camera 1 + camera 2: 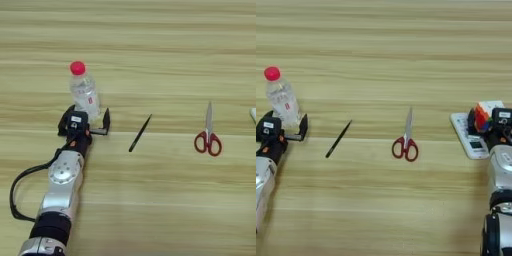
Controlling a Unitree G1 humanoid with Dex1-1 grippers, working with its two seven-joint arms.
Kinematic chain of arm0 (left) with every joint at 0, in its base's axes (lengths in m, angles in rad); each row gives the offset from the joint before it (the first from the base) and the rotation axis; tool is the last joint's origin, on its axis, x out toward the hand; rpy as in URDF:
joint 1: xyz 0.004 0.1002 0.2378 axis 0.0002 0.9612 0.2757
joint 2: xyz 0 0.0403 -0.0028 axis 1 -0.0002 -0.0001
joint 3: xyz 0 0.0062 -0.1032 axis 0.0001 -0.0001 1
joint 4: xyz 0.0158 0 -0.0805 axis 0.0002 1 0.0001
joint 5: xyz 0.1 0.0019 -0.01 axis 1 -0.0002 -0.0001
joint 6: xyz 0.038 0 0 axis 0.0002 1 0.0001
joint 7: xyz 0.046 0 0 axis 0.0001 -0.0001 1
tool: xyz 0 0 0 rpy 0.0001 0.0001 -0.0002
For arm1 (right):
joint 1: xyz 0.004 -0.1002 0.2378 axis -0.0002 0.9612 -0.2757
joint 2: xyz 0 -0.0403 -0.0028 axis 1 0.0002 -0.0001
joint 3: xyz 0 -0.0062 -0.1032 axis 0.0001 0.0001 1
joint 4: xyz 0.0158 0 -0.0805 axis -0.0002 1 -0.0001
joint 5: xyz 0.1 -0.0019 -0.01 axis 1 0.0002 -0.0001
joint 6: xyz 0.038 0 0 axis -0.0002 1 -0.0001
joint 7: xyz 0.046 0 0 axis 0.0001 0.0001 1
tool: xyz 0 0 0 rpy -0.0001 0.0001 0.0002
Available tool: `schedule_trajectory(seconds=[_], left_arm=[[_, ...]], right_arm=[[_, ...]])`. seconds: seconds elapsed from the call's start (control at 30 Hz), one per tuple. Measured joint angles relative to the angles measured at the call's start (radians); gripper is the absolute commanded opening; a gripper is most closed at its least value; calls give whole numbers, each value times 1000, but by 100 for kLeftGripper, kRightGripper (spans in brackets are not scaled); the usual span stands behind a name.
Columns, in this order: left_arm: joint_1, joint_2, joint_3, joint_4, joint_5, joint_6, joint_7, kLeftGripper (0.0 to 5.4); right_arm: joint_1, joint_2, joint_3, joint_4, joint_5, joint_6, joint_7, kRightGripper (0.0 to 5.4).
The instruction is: Move the objects on the table
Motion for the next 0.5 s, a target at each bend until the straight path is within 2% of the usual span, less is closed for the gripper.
schedule_trajectory(seconds=[0.37,0.5], left_arm=[[0,0,0,3,0,0,0,538],[0,0,0,5,0,0,0,540]], right_arm=[[-11,-1,0,24,1,0,2,540],[-16,-4,0,37,2,3,8,502]])
